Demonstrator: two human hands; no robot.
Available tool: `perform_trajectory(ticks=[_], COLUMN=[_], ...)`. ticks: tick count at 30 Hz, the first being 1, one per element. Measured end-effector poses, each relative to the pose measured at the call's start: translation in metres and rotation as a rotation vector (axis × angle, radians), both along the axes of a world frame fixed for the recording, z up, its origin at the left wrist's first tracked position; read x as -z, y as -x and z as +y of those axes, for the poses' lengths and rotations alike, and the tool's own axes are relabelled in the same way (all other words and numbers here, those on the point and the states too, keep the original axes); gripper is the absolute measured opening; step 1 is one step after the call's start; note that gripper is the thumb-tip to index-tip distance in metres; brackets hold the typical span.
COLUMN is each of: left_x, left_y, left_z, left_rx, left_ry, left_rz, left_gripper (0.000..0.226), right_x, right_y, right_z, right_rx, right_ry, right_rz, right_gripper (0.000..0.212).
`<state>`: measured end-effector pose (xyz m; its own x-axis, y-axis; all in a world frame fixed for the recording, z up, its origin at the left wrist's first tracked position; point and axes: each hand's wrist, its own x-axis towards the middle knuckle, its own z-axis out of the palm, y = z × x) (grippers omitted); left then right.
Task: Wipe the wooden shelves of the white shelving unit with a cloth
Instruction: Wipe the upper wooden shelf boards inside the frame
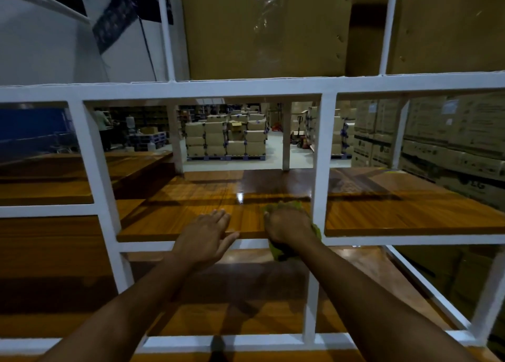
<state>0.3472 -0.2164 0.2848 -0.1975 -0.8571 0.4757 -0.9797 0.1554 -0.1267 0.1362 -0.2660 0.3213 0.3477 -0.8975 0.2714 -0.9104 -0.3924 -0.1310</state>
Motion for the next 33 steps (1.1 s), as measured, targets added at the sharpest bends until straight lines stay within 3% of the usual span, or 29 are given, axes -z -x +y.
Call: perform_trajectory(ticks=[5, 9, 12, 16, 20, 26, 29, 33], left_x=[0.004, -0.008, -0.016, -0.032, -0.034, -0.026, -0.027, -0.028], left_y=[-0.006, -0.025, -0.044, -0.076, -0.133, -0.140, -0.143, -0.140], left_z=[-0.006, -0.008, -0.005, -0.001, 0.004, 0.002, 0.001, 0.005], left_rx=[0.037, 0.232, 0.343, 0.276, 0.168, 0.195, 0.199, 0.180], left_ry=[0.008, -0.024, -0.119, -0.193, -0.207, -0.091, -0.078, -0.064], left_rz=[0.068, 0.294, 0.239, 0.156, 0.177, 0.217, 0.295, 0.330], left_gripper=[0.064, 0.050, 0.048, 0.043, 0.052, 0.060, 0.045, 0.035], right_x=[-0.013, -0.009, -0.004, 0.007, -0.007, -0.014, -0.010, 0.001], right_y=[-0.052, -0.107, -0.089, -0.022, -0.004, -0.082, -0.138, -0.170], right_z=[-0.031, -0.028, -0.008, 0.011, -0.016, -0.043, -0.029, 0.006], right_rx=[0.096, -0.025, -0.114, -0.081, 0.068, 0.217, 0.116, -0.059], right_ry=[-0.192, -0.161, -0.118, -0.063, -0.143, -0.263, -0.281, -0.179], right_rz=[-0.065, -0.014, -0.049, -0.155, -0.038, -0.171, -0.241, -0.089], right_gripper=[0.032, 0.038, 0.037, 0.040, 0.047, 0.033, 0.026, 0.041])
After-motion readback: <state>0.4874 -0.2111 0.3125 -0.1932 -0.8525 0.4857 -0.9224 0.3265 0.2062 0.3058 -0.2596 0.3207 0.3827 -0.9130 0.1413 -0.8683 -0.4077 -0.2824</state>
